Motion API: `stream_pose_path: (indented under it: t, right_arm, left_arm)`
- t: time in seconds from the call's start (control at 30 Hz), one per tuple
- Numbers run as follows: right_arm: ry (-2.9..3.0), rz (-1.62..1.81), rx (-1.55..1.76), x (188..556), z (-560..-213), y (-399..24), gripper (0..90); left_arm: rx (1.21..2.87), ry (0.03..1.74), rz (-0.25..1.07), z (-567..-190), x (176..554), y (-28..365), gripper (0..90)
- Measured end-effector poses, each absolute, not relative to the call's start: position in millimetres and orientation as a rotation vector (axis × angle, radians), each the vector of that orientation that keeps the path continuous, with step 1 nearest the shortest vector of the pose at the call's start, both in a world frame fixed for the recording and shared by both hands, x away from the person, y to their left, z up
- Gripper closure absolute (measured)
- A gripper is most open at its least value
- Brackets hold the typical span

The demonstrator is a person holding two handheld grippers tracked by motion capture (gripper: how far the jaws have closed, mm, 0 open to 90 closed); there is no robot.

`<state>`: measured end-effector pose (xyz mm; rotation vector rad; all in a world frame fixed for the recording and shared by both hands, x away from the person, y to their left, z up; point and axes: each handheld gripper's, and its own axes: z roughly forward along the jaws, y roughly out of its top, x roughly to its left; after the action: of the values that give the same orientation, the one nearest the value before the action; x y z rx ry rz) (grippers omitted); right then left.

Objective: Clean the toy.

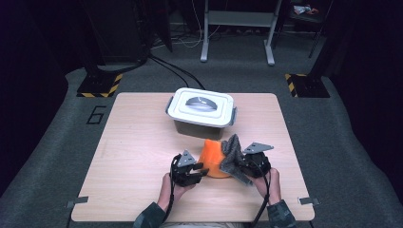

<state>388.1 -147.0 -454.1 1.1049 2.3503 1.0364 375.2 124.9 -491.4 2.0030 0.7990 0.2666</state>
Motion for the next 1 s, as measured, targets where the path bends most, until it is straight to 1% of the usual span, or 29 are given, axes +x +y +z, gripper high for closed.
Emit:
stream_pose_path:
  t: [0.07, 0.13, 0.3, 0.37, 0.57, 0.67, 0.77, 1.0]
  right_arm:
    - [2.346, 1.048, 1.109, 389, -455, -147, 73.8]
    - [2.344, 1.050, 1.108, 390, -455, -147, 73.8]
    - [2.345, 1.058, 1.121, 391, -456, -148, 73.8]
    - [2.347, 1.057, 1.119, 392, -456, -148, 73.8]
    - [2.342, 1.064, 1.127, 392, -457, -148, 73.8]
    - [2.341, 1.084, 1.142, 391, -456, -152, 73.7]
    - [2.326, 1.082, 1.136, 390, -453, -155, 73.7]
    - [2.299, 1.110, 1.105, 384, -438, -153, 73.7]
  left_arm:
    - [2.003, 0.807, 0.271, -493, 375, 125, 56.0]
    - [2.014, 0.800, 0.282, -494, 375, 122, 50.6]
    - [2.040, 0.787, 0.336, -495, 375, 118, 50.3]
    - [2.043, 0.786, 0.337, -497, 377, 118, 53.9]
    - [2.044, 0.781, 0.327, -501, 376, 119, 74.7]
    - [2.030, 0.775, 0.320, -499, 375, 120, 80.8]
    - [2.031, 0.769, 0.307, -495, 374, 121, 82.9]
    - [2.026, 0.743, 0.261, -484, 368, 119, 84.5]
